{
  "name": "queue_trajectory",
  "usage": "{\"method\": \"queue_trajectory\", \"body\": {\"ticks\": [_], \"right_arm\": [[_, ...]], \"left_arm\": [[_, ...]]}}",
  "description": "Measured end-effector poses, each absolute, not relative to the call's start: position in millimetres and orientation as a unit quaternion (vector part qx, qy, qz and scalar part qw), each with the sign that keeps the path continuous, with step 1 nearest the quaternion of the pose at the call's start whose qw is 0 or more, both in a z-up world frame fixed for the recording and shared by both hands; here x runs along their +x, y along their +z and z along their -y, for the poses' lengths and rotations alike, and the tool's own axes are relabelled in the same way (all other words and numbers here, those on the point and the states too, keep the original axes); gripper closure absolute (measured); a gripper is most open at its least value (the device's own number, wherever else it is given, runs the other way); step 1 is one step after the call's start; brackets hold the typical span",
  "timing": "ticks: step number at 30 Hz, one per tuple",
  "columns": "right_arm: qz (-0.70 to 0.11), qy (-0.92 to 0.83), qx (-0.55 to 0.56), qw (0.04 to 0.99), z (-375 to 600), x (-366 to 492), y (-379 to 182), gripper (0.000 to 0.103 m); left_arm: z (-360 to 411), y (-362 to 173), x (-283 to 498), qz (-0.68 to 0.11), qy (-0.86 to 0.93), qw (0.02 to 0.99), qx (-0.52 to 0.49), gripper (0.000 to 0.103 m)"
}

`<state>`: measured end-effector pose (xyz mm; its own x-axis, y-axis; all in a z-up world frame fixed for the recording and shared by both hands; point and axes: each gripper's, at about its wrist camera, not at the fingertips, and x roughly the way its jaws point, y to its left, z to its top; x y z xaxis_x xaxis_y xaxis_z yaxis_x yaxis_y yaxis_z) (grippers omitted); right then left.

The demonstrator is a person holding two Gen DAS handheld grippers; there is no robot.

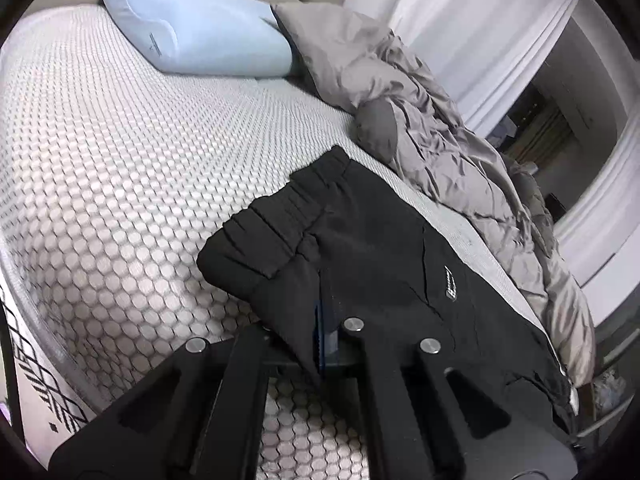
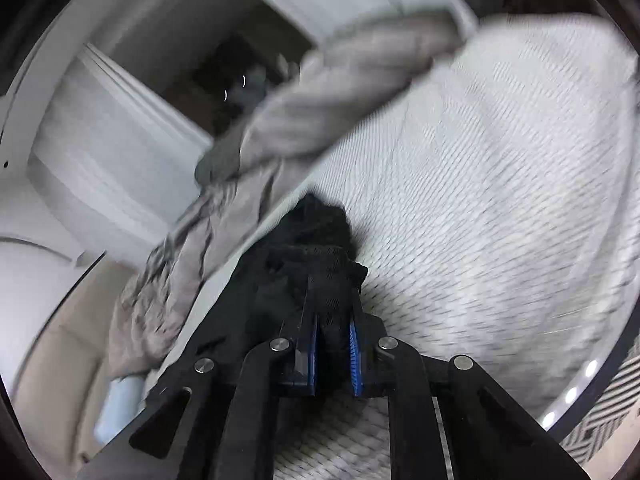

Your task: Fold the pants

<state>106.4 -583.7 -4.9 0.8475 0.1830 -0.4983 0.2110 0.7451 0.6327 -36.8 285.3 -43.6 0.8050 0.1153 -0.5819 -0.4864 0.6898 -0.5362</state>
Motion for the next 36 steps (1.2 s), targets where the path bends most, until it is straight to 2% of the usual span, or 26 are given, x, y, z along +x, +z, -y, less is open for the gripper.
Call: {"method": "queue_trajectory", "body": {"ticks": [5, 7, 8, 9, 12, 14, 16, 18, 21, 23, 25, 26, 31, 34, 36], "right_arm": [[-0.372, -0.069, 0.363, 0.852, 598, 109, -48, 0.089], [-0.360, -0.074, 0.345, 0.864, 596, 107, -39, 0.071], [-0.353, -0.086, 0.333, 0.870, 596, 101, -34, 0.053], [-0.338, -0.102, 0.326, 0.877, 595, 95, -25, 0.046], [-0.316, -0.094, 0.299, 0.895, 600, 95, -4, 0.043], [-0.321, -0.069, 0.270, 0.905, 596, 111, 17, 0.036], [-0.353, -0.027, 0.228, 0.907, 592, 141, 22, 0.032], [-0.385, -0.013, 0.183, 0.904, 589, 165, 26, 0.027], [-0.413, -0.010, 0.157, 0.897, 586, 181, 11, 0.027], [-0.425, -0.014, 0.172, 0.888, 594, 172, -3, 0.027], [-0.431, -0.003, 0.211, 0.877, 604, 155, -15, 0.038], [-0.420, 0.001, 0.230, 0.878, 610, 137, -17, 0.048], [-0.373, 0.055, 0.362, 0.853, 629, 79, -32, 0.046], [-0.394, 0.067, 0.348, 0.848, 615, 87, -42, 0.046], [-0.406, 0.078, 0.354, 0.839, 605, 97, -50, 0.048]], "left_arm": [[-278, -48, -37, -0.278, 0.172, 0.879, -0.347, 0.103], [-278, -49, -42, -0.274, 0.174, 0.877, -0.355, 0.103], [-278, -49, -44, -0.271, 0.174, 0.876, -0.359, 0.102], [-278, -49, -46, -0.269, 0.174, 0.876, -0.360, 0.101], [-277, -47, -50, -0.266, 0.195, 0.875, -0.354, 0.085], [-275, -44, -53, -0.255, 0.216, 0.874, -0.352, 0.052], [-273, -42, -53, -0.249, 0.220, 0.874, -0.355, 0.039], [-270, -42, -50, -0.257, 0.215, 0.874, -0.351, 0.038], [-271, -46, -49, -0.271, 0.210, 0.873, -0.348, 0.039], [-274, -49, -52, -0.272, 0.204, 0.871, -0.355, 0.048], [-278, -52, -55, -0.271, 0.200, 0.869, -0.363, 0.060], [-280, -53, -55, -0.272, 0.194, 0.867, -0.369, 0.062], [-280, -56, -49, -0.277, 0.156, 0.865, -0.389, 0.061], [-276, -60, -39, -0.291, 0.143, 0.861, -0.391, 0.061], [-274, -58, -37, -0.287, 0.148, 0.864, -0.386, 0.082]]}}
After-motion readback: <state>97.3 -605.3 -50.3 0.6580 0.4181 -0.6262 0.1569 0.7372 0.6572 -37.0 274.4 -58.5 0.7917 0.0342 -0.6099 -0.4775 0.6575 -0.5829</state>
